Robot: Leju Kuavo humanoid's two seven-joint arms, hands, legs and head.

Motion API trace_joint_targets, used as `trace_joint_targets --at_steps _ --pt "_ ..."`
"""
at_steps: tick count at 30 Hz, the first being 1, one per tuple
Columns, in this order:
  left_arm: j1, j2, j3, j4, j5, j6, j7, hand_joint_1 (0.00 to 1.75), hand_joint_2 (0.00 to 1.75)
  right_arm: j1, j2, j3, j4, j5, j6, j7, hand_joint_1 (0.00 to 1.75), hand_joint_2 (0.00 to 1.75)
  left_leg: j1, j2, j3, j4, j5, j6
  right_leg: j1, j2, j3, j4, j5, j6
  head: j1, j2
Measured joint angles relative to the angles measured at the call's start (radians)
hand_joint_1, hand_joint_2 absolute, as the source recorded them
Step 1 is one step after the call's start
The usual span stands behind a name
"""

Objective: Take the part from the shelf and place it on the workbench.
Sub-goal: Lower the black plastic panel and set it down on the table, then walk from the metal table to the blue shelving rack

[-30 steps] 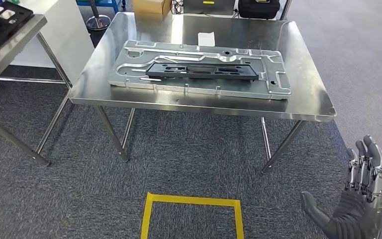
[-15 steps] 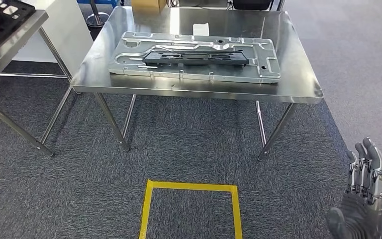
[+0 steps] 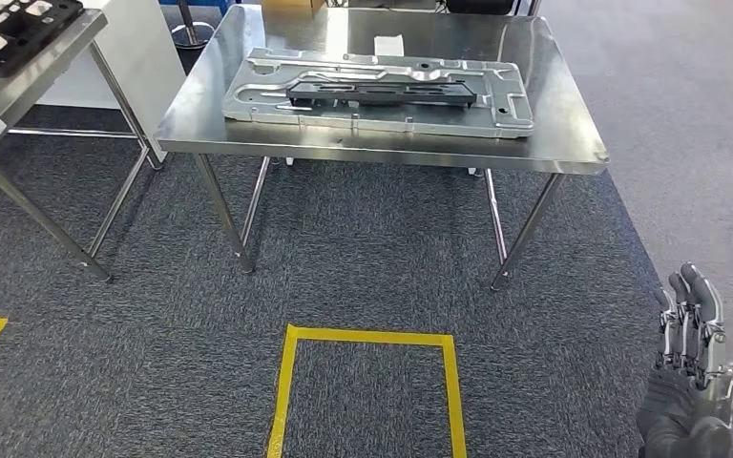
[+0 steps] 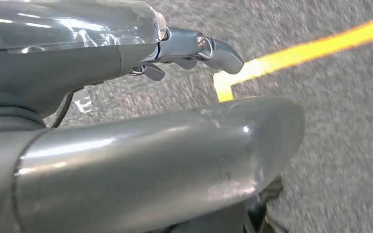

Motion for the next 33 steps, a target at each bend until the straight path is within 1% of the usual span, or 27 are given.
trace_joint_targets --at_steps 1,3,4,5,6,7,8,9,10,11,12,14,15,17,19,20,21,22,23,24,25,26,27,28,29,31,33 --pt "0.000 0.000 0.000 0.000 0.000 0.000 0.000 0.00 0.00 0.000 0.000 0.001 0.001 0.004 -0.001 0.000 0.00 0.00 0.001 0.003 -0.013 -0.002 0.013 0.008 -0.002 0.002 -0.013 0.036 -0.044 0.004 0.002 0.000" --pt "-0.001 0.000 0.000 0.000 -0.002 0.000 0.001 0.00 0.00 0.000 0.001 0.005 0.004 0.012 -0.003 0.001 0.00 0.00 -0.003 0.006 -0.046 -0.001 0.038 0.016 -0.002 0.004 -0.041 0.151 -0.148 0.008 0.006 0.000" --pt "-0.001 0.000 0.000 0.000 -0.003 0.000 0.002 0.00 0.00 0.000 0.001 0.008 0.006 0.017 -0.004 0.001 0.00 0.00 -0.005 0.007 -0.062 0.001 0.050 0.017 -0.002 0.004 -0.049 0.206 -0.175 0.010 0.006 0.000" --pt "-0.001 0.000 0.000 0.000 -0.004 0.000 0.003 0.00 0.00 0.000 0.001 0.011 0.009 0.019 -0.006 0.002 0.00 0.00 -0.007 0.007 -0.078 0.002 0.062 0.017 -0.002 0.004 -0.046 0.242 -0.176 0.010 0.006 0.000" --pt "-0.001 0.000 0.000 0.000 -0.005 0.000 0.003 0.00 0.00 0.000 0.001 0.014 0.011 0.021 -0.007 0.002 0.00 0.00 -0.010 0.008 -0.095 0.003 0.073 0.016 -0.002 0.004 -0.028 0.245 -0.156 0.008 0.006 0.000" --pt "-0.001 0.000 0.000 0.000 -0.006 0.000 0.004 0.00 0.00 0.000 0.001 0.017 0.012 0.023 -0.009 0.003 0.00 0.00 -0.011 0.008 -0.110 0.004 0.084 0.015 -0.001 0.004 0.007 0.215 -0.125 0.004 0.006 0.000" --pt "-0.001 0.000 0.000 0.000 -0.008 0.001 0.006 0.00 0.00 0.000 0.001 0.019 0.013 0.025 -0.012 0.003 0.00 0.00 -0.013 0.007 -0.123 0.005 0.094 0.014 0.002 0.004 0.058 0.155 -0.103 -0.003 0.006 0.000" --pt "-0.001 -0.001 -0.001 0.000 -0.010 0.001 0.009 0.00 0.00 -0.001 0.001 0.021 0.014 0.030 -0.015 0.004 0.00 0.00 -0.015 0.007 -0.133 0.007 0.102 0.011 0.007 0.004 0.122 0.077 -0.094 -0.011 0.006 0.000" --pt "0.000 -0.001 -0.002 0.000 -0.011 0.002 0.013 0.00 0.00 -0.002 0.001 0.024 0.014 0.039 -0.020 0.006 0.00 0.00 -0.017 0.006 -0.141 0.010 0.110 0.007 0.012 0.003 0.177 0.000 -0.103 -0.019 0.006 0.000" --pt "0.000 -0.001 -0.003 0.000 -0.011 0.002 0.017 0.00 0.00 -0.003 0.001 0.027 0.014 0.050 -0.026 0.008 0.00 0.00 -0.018 0.005 -0.145 0.012 0.118 0.002 0.016 0.002 0.216 -0.056 -0.118 -0.027 0.006 0.000" --pt "0.000 -0.002 -0.003 0.000 -0.011 0.003 0.021 0.00 0.00 -0.002 0.001 0.031 0.015 0.064 -0.031 0.011 0.00 0.00 -0.019 0.004 -0.149 0.013 0.125 -0.004 0.020 0.000 0.235 -0.089 -0.128 -0.033 0.007 0.000" --pt "0.000 -0.001 -0.003 0.000 -0.010 0.002 0.025 0.00 0.00 0.002 0.001 0.040 0.016 0.081 -0.038 0.014 0.00 0.00 -0.019 0.000 -0.157 0.018 0.132 -0.015 0.017 -0.006 0.230 -0.102 -0.122 -0.046 0.007 0.000" --pt "0.001 -0.001 -0.003 0.000 -0.010 0.002 0.026 0.00 0.00 0.004 0.001 0.044 0.017 0.085 -0.039 0.015 0.00 0.00 -0.017 -0.001 -0.166 0.035 0.115 -0.021 0.015 -0.010 0.224 -0.103 -0.114 -0.054 0.006 0.000" --pt "0.004 -0.001 -0.003 0.000 -0.010 0.002 0.027 0.00 0.00 0.005 0.001 0.049 0.018 0.087 -0.039 0.015 0.00 0.00 -0.011 -0.004 -0.200 0.124 0.043 -0.033 0.012 -0.021 0.210 -0.104 -0.100 -0.066 0.002 0.000" --pt "0.007 0.000 -0.003 0.000 -0.010 0.002 0.028 0.00 0.00 0.007 0.001 0.052 0.020 0.088 -0.039 0.016 0.00 0.00 -0.005 -0.004 -0.242 0.254 -0.027 -0.042 0.013 -0.032 0.194 -0.100 -0.091 -0.069 -0.001 0.000" --pt "0.009 0.000 -0.003 0.000 -0.010 0.002 0.028 0.00 0.00 0.007 0.001 0.053 0.020 0.088 -0.039 0.016 0.00 0.00 -0.002 -0.004 -0.250 0.295 -0.039 -0.046 0.013 -0.040 0.186 -0.095 -0.088 -0.068 -0.001 0.000" --pt "0.009 0.000 -0.003 0.000 -0.010 0.002 0.029 0.00 0.00 0.007 0.001 0.055 0.021 0.089 -0.039 0.016 0.00 0.00 0.001 -0.003 -0.239 0.299 -0.032 -0.050 0.013 -0.048 0.178 -0.090 -0.086 -0.067 -0.001 0.000" --pt "0.009 0.000 -0.003 0.000 -0.010 0.002 0.029 0.00 0.00 0.007 0.001 0.056 0.022 0.090 -0.039 0.016 0.00 0.00 0.003 0.001 -0.207 0.260 -0.009 -0.052 0.012 -0.056 0.172 -0.083 -0.087 -0.064 -0.001 0.000" --pt "0.009 0.000 -0.003 0.000 -0.010 0.002 0.029 0.00 0.00 0.007 0.001 0.057 0.022 0.092 -0.041 0.016 0.00 0.00 0.005 0.012 -0.160 0.191 0.017 -0.052 0.012 -0.065 0.168 -0.076 -0.089 -0.061 -0.001 0.000" --pt "0.008 0.000 -0.003 0.000 -0.010 0.003 0.029 0.00 0.00 0.008 0.001 0.058 0.022 0.095 -0.044 0.016 0.00 0.00 0.004 0.029 -0.114 0.121 0.032 -0.050 0.012 -0.073 0.164 -0.069 -0.092 -0.057 -0.002 0.000" --pt "0.007 0.000 -0.003 0.000 -0.011 0.003 0.029 0.00 0.00 0.008 0.001 0.059 0.022 0.099 -0.050 0.016 0.00 0.00 0.000 0.044 -0.083 0.069 0.042 -0.044 0.014 -0.081 0.162 -0.063 -0.094 -0.051 -0.001 0.000" --pt "0.005 0.000 -0.003 0.000 -0.011 0.003 0.029 0.00 0.00 0.009 0.000 0.062 0.022 0.102 -0.056 0.016 0.00 0.00 -0.003 0.054 -0.068 0.039 0.040 -0.036 0.016 -0.090 0.161 -0.059 -0.096 -0.046 0.000 0.000" --pt "0.005 0.000 -0.003 0.000 -0.012 0.003 0.030 0.00 0.00 0.009 0.000 0.065 0.021 0.104 -0.064 0.016 0.00 0.00 -0.007 0.055 -0.069 0.031 0.036 -0.028 0.018 -0.099 0.160 -0.058 -0.097 -0.042 0.001 0.000" --pt "0.006 0.000 -0.003 0.000 -0.013 0.004 0.030 0.00 0.00 0.008 -0.001 0.068 0.021 0.106 -0.069 0.016 0.00 0.00 -0.007 0.045 -0.075 0.028 0.039 -0.019 0.019 -0.109 0.161 -0.057 -0.097 -0.036 0.003 0.000" --pt "0.007 0.001 -0.003 0.000 -0.015 0.004 0.031 0.00 0.00 0.008 -0.002 0.071 0.020 0.107 -0.073 0.016 0.00 0.00 -0.004 0.035 -0.076 0.021 0.040 -0.012 0.019 -0.109 0.162 -0.054 -0.100 -0.030 0.003 0.000" --pt "0.007 0.001 -0.003 0.000 -0.018 0.004 0.031 0.00 0.00 0.008 -0.005 0.075 0.019 0.108 -0.078 0.015 0.00 0.00 0.002 0.015 -0.078 0.012 0.051 0.002 0.014 -0.069 0.144 -0.014 -0.131 -0.018 0.009 0.000" --pt "0.004 0.000 -0.004 0.000 -0.021 0.005 0.032 0.00 0.00 0.011 -0.009 0.076 0.018 0.109 -0.085 0.015 0.00 0.00 0.003 -0.005 -0.085 0.009 0.059 0.010 0.008 -0.014 0.087 0.102 -0.196 -0.009 0.014 0.000"
